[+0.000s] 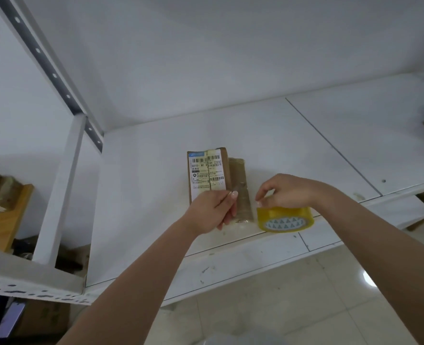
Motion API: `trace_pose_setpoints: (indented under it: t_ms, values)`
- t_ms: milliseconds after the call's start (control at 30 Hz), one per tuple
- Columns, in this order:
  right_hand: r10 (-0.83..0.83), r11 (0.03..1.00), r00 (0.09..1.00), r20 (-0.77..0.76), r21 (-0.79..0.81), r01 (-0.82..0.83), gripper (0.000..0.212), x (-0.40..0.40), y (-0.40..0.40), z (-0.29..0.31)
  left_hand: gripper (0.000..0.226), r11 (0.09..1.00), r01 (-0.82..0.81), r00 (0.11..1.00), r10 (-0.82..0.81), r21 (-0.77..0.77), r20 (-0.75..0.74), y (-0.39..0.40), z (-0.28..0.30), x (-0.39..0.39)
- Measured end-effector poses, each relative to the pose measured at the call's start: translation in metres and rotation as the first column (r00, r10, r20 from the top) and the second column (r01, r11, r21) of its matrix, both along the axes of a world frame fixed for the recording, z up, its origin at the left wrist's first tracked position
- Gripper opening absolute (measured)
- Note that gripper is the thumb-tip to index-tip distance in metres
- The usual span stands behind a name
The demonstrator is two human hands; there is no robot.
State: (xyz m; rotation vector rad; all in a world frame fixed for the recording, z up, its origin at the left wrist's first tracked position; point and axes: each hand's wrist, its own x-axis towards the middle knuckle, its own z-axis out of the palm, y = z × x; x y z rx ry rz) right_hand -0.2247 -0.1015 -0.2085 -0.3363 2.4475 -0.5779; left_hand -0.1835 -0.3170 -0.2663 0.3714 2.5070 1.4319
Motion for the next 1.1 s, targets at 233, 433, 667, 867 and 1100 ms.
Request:
trace_pose_setpoints:
  t_ms: [233,433,667,867,1100]
  values:
    - [0.089,0.936,0.986,-0.139,0.350,-0.035,0.035,-0.002,0.007,-0.002,0.046,0.999,-0.030,0.998,0.031,0.022,-0.061,-0.005,-0.004,0.003]
    - [0.092,0.953,0.985,-0.146,0.301,-0.044,0.034,0.001,0.017,-0.001,0.049,0.960,0.132,0.991,-0.134,-0.249,0.009,0.000,0.015,0.002]
    - [0.011,0.989,0.981,-0.192,0.146,0.017,0.024,0.010,0.023,-0.009,0.050,0.667,0.190,0.970,-0.240,-0.720,0.034,0.024,0.043,-0.002]
    - [-0.056,0.993,0.972,-0.229,0.087,0.078,0.018,0.013,0.033,-0.009,0.049,0.655,0.193,0.966,-0.256,-0.731,0.026,0.025,0.041,-0.004]
    - [-0.187,0.974,0.956,-0.226,0.084,0.211,0.023,0.012,0.057,-0.013,0.038,0.977,-0.158,0.982,0.170,-0.144,0.078,0.007,0.025,0.001]
